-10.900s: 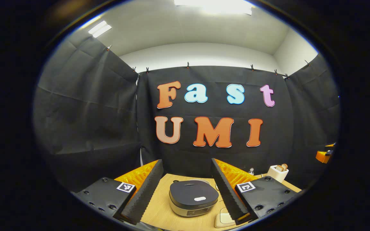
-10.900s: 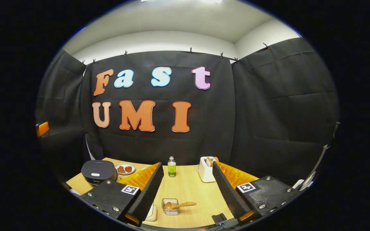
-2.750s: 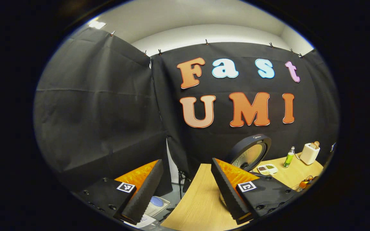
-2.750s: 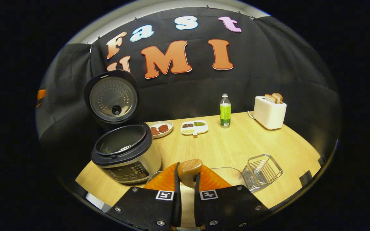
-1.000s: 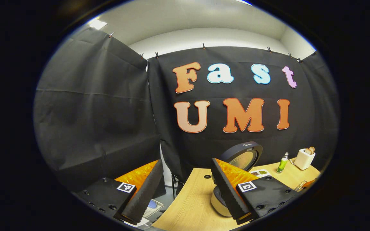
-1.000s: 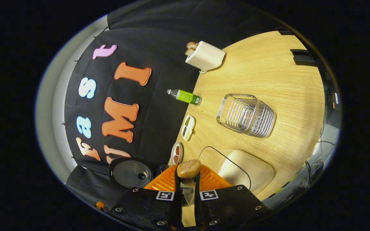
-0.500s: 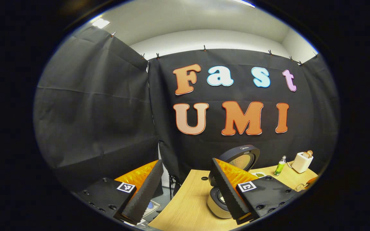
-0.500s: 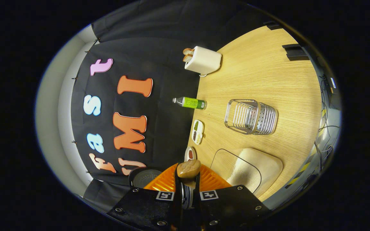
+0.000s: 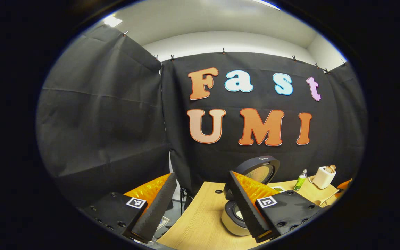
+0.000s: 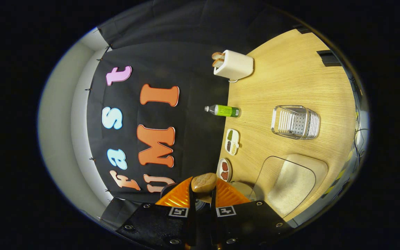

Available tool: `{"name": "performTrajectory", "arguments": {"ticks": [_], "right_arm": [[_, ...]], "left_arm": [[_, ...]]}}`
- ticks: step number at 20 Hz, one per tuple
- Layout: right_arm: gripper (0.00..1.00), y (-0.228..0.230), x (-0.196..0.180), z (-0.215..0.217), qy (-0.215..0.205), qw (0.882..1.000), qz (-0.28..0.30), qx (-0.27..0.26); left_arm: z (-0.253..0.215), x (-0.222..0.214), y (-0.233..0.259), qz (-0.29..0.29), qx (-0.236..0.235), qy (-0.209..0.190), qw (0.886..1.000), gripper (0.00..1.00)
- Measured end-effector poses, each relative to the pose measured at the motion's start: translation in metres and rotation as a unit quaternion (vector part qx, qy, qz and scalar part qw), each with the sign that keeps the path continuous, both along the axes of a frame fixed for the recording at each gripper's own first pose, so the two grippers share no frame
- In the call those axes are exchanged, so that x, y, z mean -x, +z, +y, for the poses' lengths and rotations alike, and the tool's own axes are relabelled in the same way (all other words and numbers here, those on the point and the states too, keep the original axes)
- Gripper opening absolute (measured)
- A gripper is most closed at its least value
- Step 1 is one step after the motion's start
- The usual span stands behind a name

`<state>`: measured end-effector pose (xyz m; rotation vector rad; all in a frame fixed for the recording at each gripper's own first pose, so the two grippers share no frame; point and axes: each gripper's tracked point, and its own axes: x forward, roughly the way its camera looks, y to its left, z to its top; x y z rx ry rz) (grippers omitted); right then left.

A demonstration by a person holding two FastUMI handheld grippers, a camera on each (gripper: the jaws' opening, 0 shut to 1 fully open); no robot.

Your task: Close the left gripper, press the button to open the rice cooker; take a wooden spoon from the chopstick holder with the right hand, scoop a spoonful of rice and pour it into the rice cooker, then put the wooden spoon back into the chopstick holder.

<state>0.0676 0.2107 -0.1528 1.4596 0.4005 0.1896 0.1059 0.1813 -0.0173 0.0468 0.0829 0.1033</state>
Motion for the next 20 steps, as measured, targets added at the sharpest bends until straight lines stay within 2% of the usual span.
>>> {"name": "performTrajectory", "arguments": {"ticks": [5, 6, 8, 11, 15, 16, 20], "right_arm": [[0.15, 0.036, -0.025, 0.027, 0.015, 1.000, -0.019, -0.003], [0.14, 0.043, -0.031, 0.033, 0.020, 1.000, -0.023, 0.000], [0.15, 0.060, -0.038, 0.050, 0.031, 0.999, -0.040, 0.009], [0.14, 0.088, -0.055, 0.074, 0.048, 0.996, -0.066, 0.023], [0.14, 0.110, -0.068, 0.109, 0.066, 0.991, -0.095, 0.061], [0.14, 0.113, -0.071, 0.117, 0.071, 0.990, -0.101, 0.073], [0.14, 0.119, -0.081, 0.143, 0.079, 0.980, -0.126, 0.134]], "left_arm": [[0.006, 0.003, -0.003, 0.003, 0.004, 0.003, 1.000, 0.97], [0.008, 0.003, -0.005, 0.004, 0.004, 0.003, 1.000, 1.00], [0.011, 0.004, -0.006, 0.005, 0.001, 0.005, 1.000, 0.97], [0.015, 0.004, -0.006, 0.006, -0.004, 0.005, 1.000, 1.00], [0.019, 0.002, -0.008, 0.009, -0.003, 0.004, 1.000, 1.00], [0.022, 0.003, -0.008, 0.010, -0.009, 0.007, 1.000, 0.97], [0.035, 0.003, -0.005, 0.007, -0.016, 0.015, 1.000, 1.00]]}}
